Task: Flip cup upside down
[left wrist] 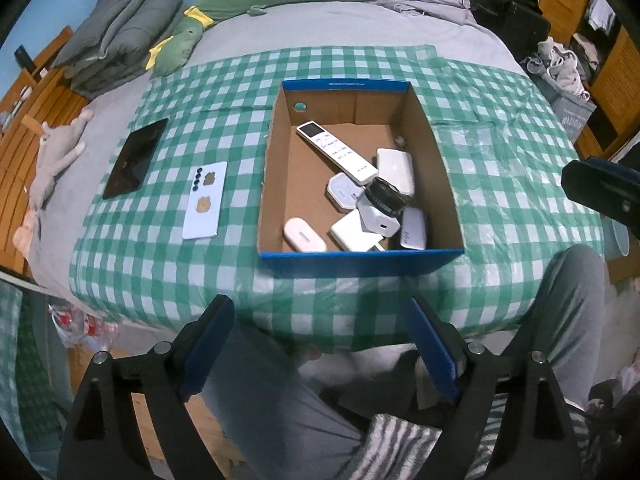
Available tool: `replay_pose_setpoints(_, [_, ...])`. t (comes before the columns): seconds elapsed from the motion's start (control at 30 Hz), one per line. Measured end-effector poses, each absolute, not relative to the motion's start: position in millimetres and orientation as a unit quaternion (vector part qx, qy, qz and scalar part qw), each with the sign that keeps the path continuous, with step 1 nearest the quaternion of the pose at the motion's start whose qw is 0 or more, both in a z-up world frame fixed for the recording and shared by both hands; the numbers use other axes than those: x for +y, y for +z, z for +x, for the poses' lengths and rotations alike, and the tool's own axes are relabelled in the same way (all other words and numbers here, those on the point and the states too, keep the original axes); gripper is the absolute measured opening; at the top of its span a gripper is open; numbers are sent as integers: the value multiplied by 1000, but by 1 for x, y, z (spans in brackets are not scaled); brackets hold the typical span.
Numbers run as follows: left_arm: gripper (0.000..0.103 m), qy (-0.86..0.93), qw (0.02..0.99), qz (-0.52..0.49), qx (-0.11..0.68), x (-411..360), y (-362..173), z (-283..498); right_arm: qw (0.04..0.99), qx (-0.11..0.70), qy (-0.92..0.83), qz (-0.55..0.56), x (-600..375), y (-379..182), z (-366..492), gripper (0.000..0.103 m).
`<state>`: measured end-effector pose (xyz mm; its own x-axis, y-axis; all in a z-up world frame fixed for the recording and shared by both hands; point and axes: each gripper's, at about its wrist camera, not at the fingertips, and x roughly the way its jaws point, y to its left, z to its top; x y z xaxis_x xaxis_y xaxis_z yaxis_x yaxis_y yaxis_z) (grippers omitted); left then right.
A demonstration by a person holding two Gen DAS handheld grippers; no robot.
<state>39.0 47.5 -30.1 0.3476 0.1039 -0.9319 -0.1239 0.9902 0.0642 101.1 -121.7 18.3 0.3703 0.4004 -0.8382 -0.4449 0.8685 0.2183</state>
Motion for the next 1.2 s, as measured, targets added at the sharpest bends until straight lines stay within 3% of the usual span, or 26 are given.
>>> replay_pose_setpoints(1.2, [92, 78, 837, -34, 541, 33, -7, 11, 832, 500, 243, -11, -138, 21, 84, 80])
